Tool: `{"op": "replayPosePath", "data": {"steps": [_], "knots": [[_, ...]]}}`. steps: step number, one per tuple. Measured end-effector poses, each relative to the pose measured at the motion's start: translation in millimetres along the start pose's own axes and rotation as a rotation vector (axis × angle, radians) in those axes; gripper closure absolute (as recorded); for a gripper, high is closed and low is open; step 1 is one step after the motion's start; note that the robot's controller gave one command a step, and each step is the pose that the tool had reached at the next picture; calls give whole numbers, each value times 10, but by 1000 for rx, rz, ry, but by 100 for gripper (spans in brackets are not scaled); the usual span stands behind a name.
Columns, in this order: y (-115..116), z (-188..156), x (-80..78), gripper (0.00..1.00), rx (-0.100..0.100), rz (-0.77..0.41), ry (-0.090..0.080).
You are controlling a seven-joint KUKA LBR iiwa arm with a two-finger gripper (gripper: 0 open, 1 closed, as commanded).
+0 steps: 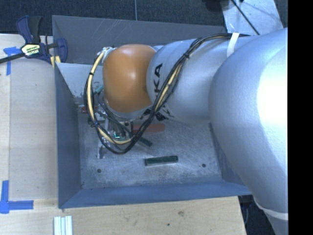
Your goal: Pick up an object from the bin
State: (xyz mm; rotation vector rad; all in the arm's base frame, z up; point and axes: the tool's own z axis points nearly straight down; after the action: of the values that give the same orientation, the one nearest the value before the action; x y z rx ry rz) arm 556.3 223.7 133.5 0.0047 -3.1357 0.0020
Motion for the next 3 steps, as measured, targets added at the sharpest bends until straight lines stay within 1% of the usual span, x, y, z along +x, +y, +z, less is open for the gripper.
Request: {"op": "replayPosePath", "data": {"steps": [1, 2, 3], "knots": [[-6, -48, -23, 0, -2, 3, -8], [-540, 403, -186, 0, -4, -16, -13], [-913, 532, -356, 100, -12, -66, -36]]}}
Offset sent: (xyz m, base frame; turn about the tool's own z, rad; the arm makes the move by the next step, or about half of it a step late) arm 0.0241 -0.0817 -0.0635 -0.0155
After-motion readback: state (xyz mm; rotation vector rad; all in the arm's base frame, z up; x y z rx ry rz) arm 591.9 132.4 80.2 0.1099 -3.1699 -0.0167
